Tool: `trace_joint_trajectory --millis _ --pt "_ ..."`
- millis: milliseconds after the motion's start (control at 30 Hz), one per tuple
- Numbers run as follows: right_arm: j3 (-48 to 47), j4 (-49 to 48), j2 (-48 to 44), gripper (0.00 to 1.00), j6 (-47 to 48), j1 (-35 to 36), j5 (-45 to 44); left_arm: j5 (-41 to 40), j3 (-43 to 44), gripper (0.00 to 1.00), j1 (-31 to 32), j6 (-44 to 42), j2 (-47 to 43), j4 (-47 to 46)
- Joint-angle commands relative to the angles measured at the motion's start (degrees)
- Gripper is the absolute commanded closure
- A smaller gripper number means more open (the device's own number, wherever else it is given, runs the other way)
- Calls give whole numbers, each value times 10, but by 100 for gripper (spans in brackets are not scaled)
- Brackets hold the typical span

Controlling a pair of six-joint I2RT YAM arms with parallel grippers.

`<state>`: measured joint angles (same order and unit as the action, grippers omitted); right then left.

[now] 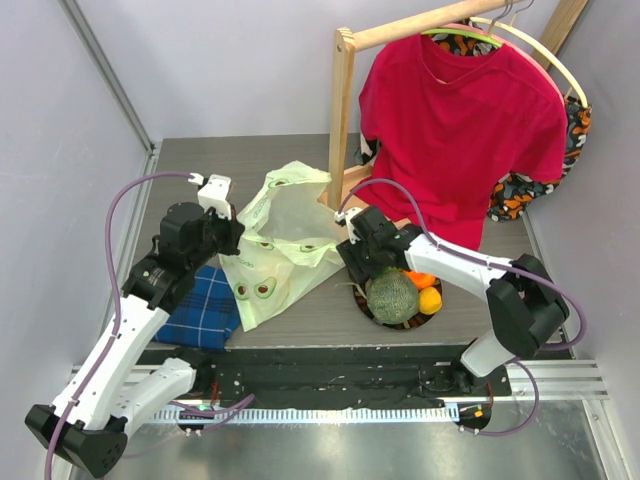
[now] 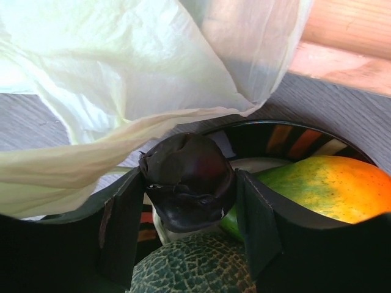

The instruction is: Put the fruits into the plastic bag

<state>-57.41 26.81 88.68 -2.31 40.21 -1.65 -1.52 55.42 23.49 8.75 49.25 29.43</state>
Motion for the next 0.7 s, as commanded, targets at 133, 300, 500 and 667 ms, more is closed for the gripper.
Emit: trace_joint_trajectory --millis 133,300,500,667 --pt "7 -20 -91 63 -1 0 61 -4 1 100 -1 2 -8 -18" --pt "26 -35 -184 63 2 0 117 -5 1 100 -2 2 -7 -19" --pt "25 -115 -256 63 -37 0 197 -5 0 100 -1 3 -8 -20" --pt "-22 -185 -209 63 -61 -1 162 -4 1 100 -1 3 -8 -19"
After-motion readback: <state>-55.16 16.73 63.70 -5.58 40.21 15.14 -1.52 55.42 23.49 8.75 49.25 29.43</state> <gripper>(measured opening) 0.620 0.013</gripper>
